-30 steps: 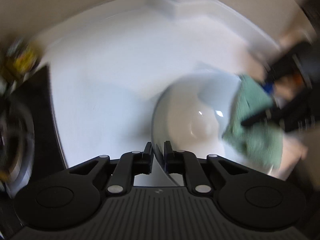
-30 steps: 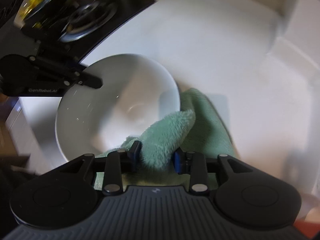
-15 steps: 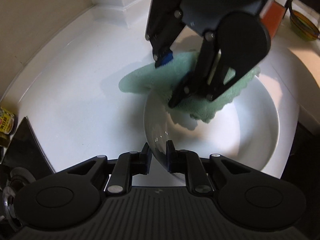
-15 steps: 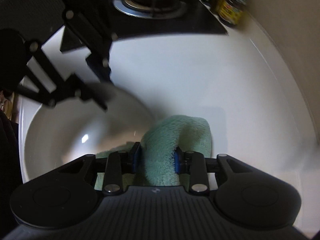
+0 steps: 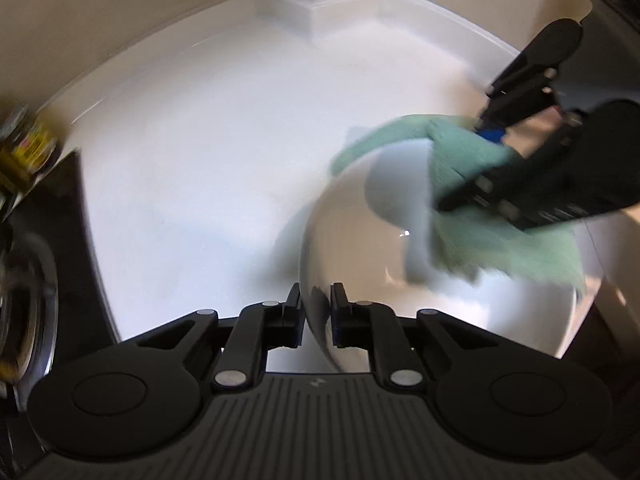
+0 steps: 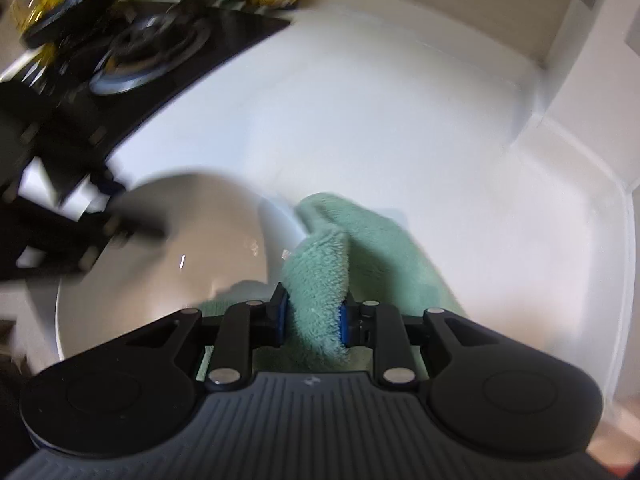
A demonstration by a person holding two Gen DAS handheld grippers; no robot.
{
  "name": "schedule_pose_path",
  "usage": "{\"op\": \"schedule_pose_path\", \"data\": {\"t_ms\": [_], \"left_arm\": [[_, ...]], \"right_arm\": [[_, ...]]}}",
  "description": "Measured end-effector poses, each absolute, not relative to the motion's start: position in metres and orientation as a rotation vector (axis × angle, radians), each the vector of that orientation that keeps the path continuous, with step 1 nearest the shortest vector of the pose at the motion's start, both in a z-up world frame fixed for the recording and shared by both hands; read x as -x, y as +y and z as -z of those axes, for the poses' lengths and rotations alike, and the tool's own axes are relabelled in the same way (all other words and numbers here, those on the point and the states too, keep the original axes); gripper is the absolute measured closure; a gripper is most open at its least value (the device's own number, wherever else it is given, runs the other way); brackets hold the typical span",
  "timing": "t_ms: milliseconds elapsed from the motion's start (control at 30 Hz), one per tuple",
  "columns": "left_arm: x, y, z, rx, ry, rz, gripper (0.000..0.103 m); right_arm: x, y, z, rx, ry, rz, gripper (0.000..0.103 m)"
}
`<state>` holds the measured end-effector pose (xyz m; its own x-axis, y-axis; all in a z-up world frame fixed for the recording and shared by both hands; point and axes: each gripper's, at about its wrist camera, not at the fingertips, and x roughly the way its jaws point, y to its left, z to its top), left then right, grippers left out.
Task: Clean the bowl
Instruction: 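Hold the bowl with the left gripper while the right gripper wipes the towel inside it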
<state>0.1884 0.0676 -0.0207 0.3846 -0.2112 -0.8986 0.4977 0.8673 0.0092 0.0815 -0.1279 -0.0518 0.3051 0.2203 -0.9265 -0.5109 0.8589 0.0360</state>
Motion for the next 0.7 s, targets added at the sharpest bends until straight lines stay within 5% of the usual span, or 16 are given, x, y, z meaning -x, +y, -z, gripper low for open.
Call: {"op": "schedule_pose_path", "data": {"t_ms": [433,700], "left_arm": [[-0.176,0.062,0.022,-0.331,1.049,0.478,0.091],[-0.162,0.047,0.03,-0.319,1.037,0.451,0.09]], "right_arm": [[-0.063,-0.17,0.029,0.046,1.252,-0.472,0.074],[-0.065,-0.196,0.0,-0.073,1.065,-0.39,0.073]]}}
